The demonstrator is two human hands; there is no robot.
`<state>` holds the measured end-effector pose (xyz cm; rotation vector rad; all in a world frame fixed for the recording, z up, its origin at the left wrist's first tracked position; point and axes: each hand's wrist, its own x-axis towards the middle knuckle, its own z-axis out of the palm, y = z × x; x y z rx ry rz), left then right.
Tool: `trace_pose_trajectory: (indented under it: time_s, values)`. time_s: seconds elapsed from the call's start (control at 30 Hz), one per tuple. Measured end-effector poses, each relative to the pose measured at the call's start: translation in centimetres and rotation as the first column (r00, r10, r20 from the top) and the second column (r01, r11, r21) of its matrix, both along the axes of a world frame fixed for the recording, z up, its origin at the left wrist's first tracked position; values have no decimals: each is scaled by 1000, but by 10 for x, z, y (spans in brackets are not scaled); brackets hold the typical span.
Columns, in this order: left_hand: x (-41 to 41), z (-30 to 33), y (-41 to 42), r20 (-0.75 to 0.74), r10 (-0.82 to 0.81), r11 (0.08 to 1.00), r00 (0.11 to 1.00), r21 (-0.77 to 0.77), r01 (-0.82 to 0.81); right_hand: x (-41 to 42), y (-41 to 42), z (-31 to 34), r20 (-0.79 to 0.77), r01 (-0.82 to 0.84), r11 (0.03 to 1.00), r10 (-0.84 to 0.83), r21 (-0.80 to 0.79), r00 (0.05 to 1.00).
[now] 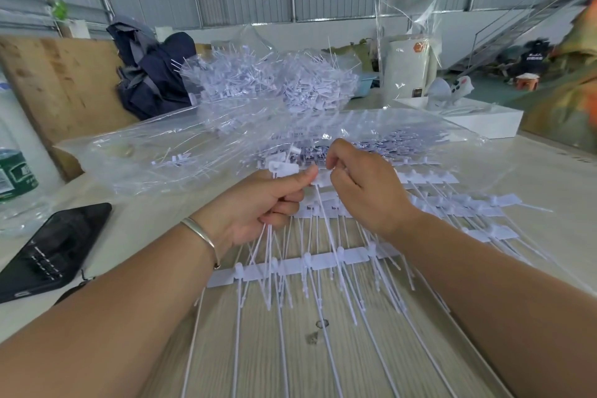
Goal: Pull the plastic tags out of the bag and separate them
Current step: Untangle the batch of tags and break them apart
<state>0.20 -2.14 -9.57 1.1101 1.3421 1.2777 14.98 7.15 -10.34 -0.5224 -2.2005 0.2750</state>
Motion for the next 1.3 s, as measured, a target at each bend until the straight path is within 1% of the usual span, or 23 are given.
trace_pose_trajectory:
  time_s: [0.07,0.17,0.3,0.4,0.5,0.7,0.8,0.9,1.0,1.13,1.3]
  values:
    - [3,-1,-1,-46,-8,1000,999,4,8,0,1,-1,-10,-17,1000,17,-16,1000]
    - [5,-1,0,-79,39,999,996,19,-38,1,1,-2,-32,-64,996,63,-57,998]
    - [4,-1,1,-84,118,993,990,38,-115,1,2,-4,-26,-90,989,88,-114,996]
    - [0,1,4,2,172,984,985,39,-172,2,6,-3,-7,-37,991,36,-129,999]
    - [-4,3,5,75,205,977,976,42,-209,4,10,-2,62,29,993,-22,-118,998]
    - [-1,1,5,54,294,956,954,7,-295,0,8,-2,75,149,989,-148,-10,986]
    - [3,1,5,-3,263,965,965,9,-263,1,7,0,74,138,990,-138,6,988]
    - [4,1,5,-53,231,973,972,31,-229,4,7,0,86,100,995,-98,-20,991]
    - [2,3,3,-4,181,983,983,37,-181,4,6,-1,-3,43,992,-44,-122,999]
    - [1,3,2,64,94,993,993,62,-98,2,6,-1,13,24,988,-22,-155,1000]
    - [4,-1,1,140,-12,990,990,138,-8,-1,4,-2,-58,-74,944,59,-322,997]
